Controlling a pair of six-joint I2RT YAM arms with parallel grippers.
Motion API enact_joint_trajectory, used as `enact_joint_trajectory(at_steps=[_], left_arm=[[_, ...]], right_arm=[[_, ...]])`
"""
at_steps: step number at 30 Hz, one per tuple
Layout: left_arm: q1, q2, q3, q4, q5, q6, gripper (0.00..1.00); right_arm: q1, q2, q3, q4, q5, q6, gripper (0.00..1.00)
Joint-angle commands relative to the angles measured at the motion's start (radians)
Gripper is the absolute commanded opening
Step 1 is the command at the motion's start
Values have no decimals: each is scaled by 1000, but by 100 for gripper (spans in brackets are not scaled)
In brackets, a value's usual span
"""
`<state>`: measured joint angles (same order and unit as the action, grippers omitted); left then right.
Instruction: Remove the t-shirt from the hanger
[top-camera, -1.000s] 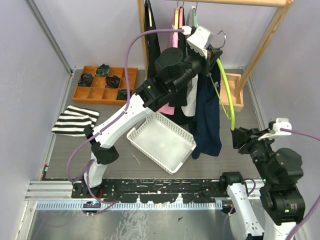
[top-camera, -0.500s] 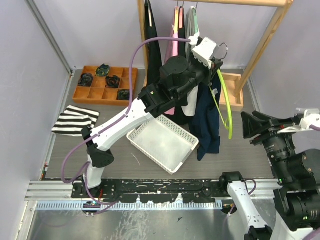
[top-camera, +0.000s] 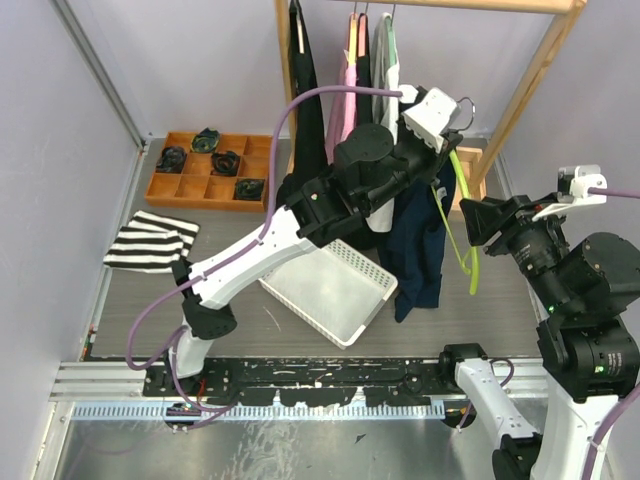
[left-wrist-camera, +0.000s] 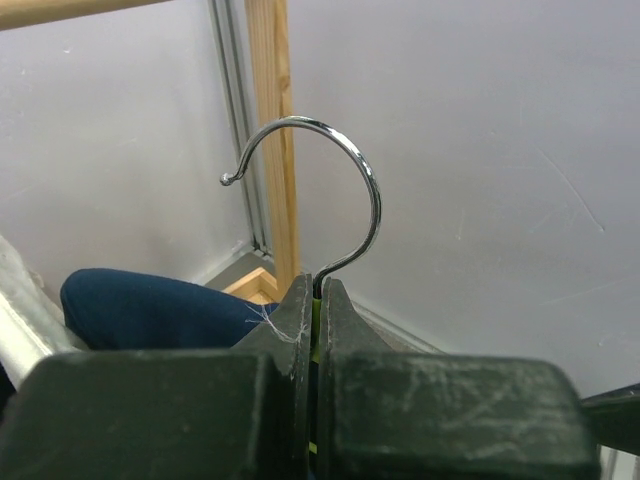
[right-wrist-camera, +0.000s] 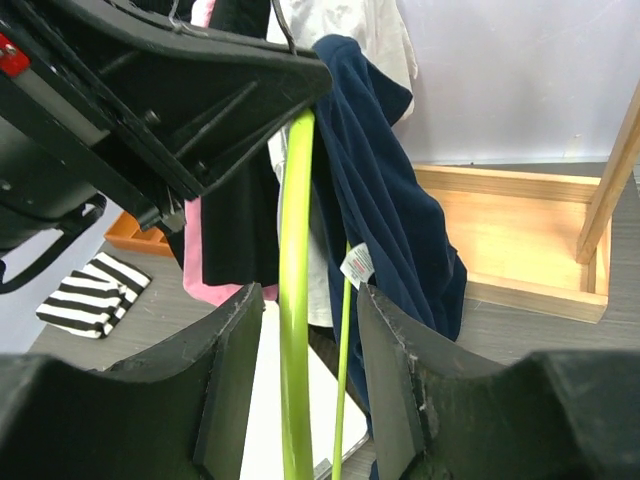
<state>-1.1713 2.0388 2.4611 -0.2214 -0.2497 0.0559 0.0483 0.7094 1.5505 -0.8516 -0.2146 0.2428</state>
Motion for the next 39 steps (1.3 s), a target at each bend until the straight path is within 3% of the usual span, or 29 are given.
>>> enact_joint_trajectory(at_steps=[1,17,21,25,34,36,39], left_arm=[[-15,9,55,42,-30,33,0],[-28,57,134,6,-43,53,0],[-31,61,132,5,-47,56,0],[-36,61,128,4,-46,55,0],[-41,53,108,0,-43,58,0],[-41,49,108,-2,-43,63,6],[-41,41,105,-5,-43,78,25]], right_arm=[[-4,19,41,58,-26,8,49],[-4,49,-25,29,16,-30,47],[-4,55,-26,33,26,-38,43],[-4,62,-28,31,36,-45,35],[-4,54,-34,51,58,-61,2],[-4,47,-41,63,59,-61,1],[-4,37,-47,82,60,-58,1]])
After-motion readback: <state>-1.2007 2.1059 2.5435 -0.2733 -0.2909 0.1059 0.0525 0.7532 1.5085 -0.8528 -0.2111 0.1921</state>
